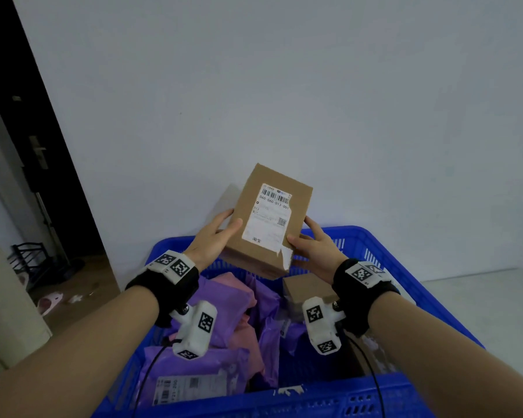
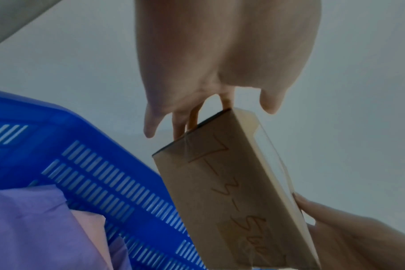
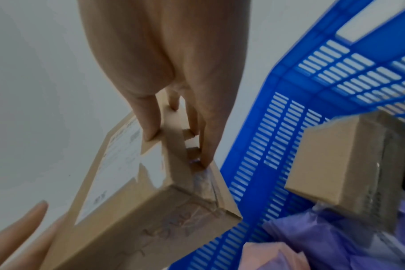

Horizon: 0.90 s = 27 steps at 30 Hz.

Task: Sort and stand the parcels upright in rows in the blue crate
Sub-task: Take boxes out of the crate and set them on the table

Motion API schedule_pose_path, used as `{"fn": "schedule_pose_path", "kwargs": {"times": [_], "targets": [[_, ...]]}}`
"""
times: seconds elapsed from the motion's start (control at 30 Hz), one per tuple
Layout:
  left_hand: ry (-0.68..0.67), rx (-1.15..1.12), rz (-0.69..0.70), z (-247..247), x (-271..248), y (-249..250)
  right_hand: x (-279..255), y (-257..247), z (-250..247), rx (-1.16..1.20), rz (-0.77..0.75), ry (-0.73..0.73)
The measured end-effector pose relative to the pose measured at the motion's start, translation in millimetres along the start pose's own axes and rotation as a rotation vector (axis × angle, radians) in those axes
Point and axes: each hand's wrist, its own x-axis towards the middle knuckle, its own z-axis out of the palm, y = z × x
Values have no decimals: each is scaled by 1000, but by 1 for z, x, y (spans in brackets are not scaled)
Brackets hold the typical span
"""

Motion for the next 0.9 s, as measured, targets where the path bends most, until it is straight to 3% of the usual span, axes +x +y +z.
{"fn": "schedule_pose_path", "kwargs": {"times": [0.3, 0.67, 0.9], "targets": [[6, -214, -19, 25, 19, 7, -14, -26, -34, -119, -43, 52], [-235, -305, 20, 99, 41, 35, -47, -71, -111, -248, -79, 213], [-349, -338, 49, 173, 51, 64, -66, -90, -181, -278, -84, 306]]}}
